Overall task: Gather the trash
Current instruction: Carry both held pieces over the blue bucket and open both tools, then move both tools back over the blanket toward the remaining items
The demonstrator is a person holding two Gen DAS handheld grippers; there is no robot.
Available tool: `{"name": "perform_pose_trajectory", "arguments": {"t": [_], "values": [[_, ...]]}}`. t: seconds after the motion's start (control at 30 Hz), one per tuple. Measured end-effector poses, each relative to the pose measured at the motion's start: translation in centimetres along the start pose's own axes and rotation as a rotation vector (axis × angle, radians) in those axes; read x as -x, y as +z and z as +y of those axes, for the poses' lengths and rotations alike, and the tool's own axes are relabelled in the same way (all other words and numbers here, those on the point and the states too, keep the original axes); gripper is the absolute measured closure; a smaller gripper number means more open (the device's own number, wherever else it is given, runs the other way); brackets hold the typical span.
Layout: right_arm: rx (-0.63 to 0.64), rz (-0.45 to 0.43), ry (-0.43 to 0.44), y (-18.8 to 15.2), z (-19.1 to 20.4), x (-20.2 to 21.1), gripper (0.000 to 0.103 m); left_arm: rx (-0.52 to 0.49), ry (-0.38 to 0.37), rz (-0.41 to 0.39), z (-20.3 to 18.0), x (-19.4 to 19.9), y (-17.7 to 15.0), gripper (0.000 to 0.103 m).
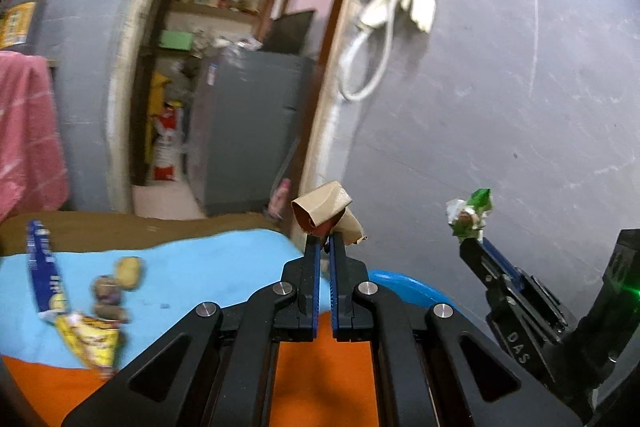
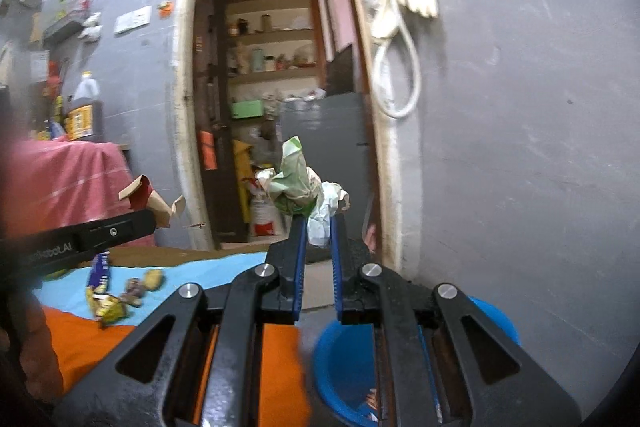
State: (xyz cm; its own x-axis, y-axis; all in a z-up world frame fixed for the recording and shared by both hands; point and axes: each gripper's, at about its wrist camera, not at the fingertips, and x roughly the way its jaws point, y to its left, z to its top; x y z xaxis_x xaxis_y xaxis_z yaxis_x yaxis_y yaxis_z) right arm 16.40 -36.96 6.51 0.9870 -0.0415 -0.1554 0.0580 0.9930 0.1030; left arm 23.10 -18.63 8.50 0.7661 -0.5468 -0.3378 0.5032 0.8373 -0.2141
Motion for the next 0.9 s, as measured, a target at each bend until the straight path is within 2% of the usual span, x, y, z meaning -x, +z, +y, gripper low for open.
{"name": "perform_pose_trajectory", "arguments": {"t": [0.2, 0.3, 0.43, 0.5, 0.57, 0.67, 0.83, 0.9], "values": [[-0.088, 0.113, -0.1, -1.1, -4.2, -1.7, 0.068, -0.014, -0.072, 0.125, -3.0, -4.8, -0.5, 0.101], [-0.133, 0.179, -0.123, -1.8, -5.7, -2.7, 0.068, -0.025, -0.061, 0.21, -4.1, -7.7, -1.0, 0.101], [-0.184, 0.258, -0.139, -2.7, -7.1, -3.9, 0.067, 0.021, -0.054, 0.286, -4.2, -10.5, -1.8, 0.1], [-0.207, 0.288, -0.141, -3.1, -7.6, -4.2, 0.064, 0.044, -0.053, 0.335, -4.2, -11.8, -2.3, 0.097], [-0.23, 0.31, -0.139, -3.4, -8.1, -4.4, 0.055, 0.053, -0.045, 0.363, -4.0, -12.4, -2.7, 0.092], [-0.256, 0.32, -0.133, -3.6, -8.7, -4.4, 0.051, 0.063, -0.046, 0.374, -3.9, -12.8, -3.1, 0.078], [-0.264, 0.312, -0.137, -3.4, -8.9, -4.4, 0.042, 0.07, -0.042, 0.363, -3.6, -12.1, -3.1, 0.075], [-0.26, 0.306, -0.139, -3.3, -8.9, -4.4, 0.04, 0.074, -0.037, 0.348, -3.5, -11.5, -2.9, 0.068]]}}
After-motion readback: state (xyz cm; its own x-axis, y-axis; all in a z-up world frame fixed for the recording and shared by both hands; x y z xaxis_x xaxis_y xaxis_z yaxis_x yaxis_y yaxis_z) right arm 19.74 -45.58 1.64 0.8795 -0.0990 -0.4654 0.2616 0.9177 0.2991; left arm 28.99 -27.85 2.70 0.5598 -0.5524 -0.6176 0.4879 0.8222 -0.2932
